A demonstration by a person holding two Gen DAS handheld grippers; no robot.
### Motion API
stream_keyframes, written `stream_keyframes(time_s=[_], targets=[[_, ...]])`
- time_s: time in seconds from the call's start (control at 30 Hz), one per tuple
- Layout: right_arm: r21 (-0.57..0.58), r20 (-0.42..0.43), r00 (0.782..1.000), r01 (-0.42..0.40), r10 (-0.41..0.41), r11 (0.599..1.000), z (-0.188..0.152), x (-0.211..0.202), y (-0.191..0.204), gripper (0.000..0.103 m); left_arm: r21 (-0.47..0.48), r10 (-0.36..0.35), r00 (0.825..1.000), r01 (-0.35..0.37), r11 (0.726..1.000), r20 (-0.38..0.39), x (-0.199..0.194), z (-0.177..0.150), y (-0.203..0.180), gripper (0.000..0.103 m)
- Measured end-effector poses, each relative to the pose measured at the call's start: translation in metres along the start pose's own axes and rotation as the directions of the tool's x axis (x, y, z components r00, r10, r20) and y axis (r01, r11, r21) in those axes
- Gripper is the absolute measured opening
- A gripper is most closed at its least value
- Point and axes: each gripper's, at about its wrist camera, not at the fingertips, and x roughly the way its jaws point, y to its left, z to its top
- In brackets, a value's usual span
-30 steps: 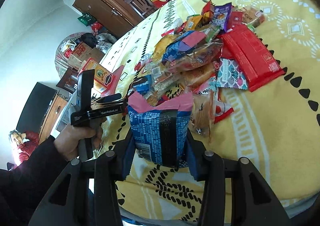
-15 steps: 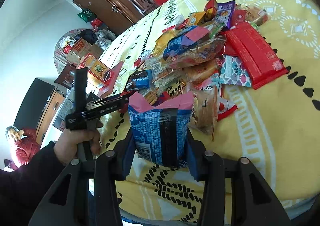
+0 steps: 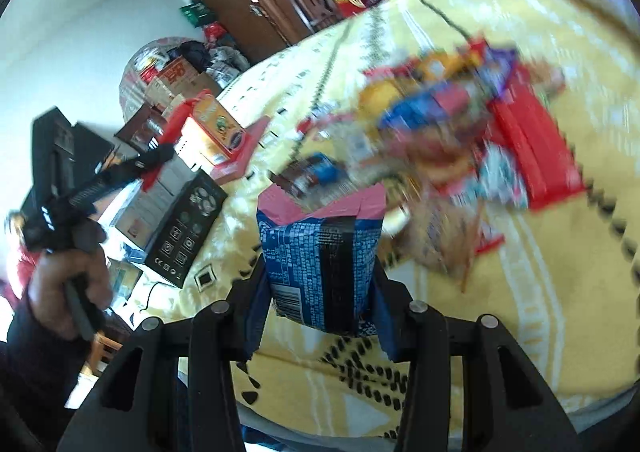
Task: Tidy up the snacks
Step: 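Carry both packets over the clear bowl and open both grippers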
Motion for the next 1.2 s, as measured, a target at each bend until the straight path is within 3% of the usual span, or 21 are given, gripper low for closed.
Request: stream_keyframes(time_s=[0.17, 0.27, 0.53, 0.7, 0.97, 1.2], targets=[[-0.139, 0.065, 0.997, -0.038, 0.047, 0.990, 0.045, -0.013, 0.060, 0.049, -0.083, 0.102, 0.989, -0.093, 0.992, 0.107, -0.064, 0.013, 0.050, 0.054], [-0.220, 0.086, 0.990, -0.092, 0.114, 0.971, 0.075, -0.012, 0.107, 0.049, -0.154, 0.199, 0.969, -0.176, 0.972, 0.147, -0.105, 0.010, 0.090, 0.054], [-0.427, 0.035, 0.951, -0.264, 0.307, 0.865, 0.128, 0.018, 0.265, 0.049, -0.350, 0.426, 0.889, -0.350, 0.869, 0.169, -0.192, -0.018, 0.201, 0.054], [-0.485, -0.064, 0.917, -0.374, 0.394, 0.791, 0.137, 0.060, 0.360, 0.049, -0.445, 0.498, 0.860, -0.404, 0.799, 0.112, -0.206, -0.038, 0.253, 0.054], [-0.503, -0.246, 0.880, -0.475, 0.407, 0.722, 0.094, 0.130, 0.461, 0.049, -0.497, 0.518, 0.855, -0.439, 0.749, 0.026, -0.195, -0.065, 0.277, 0.054], [-0.491, -0.329, 0.869, -0.491, 0.369, 0.719, 0.065, 0.172, 0.488, 0.049, -0.511, 0.505, 0.863, -0.435, 0.742, -0.001, -0.194, -0.077, 0.291, 0.054]])
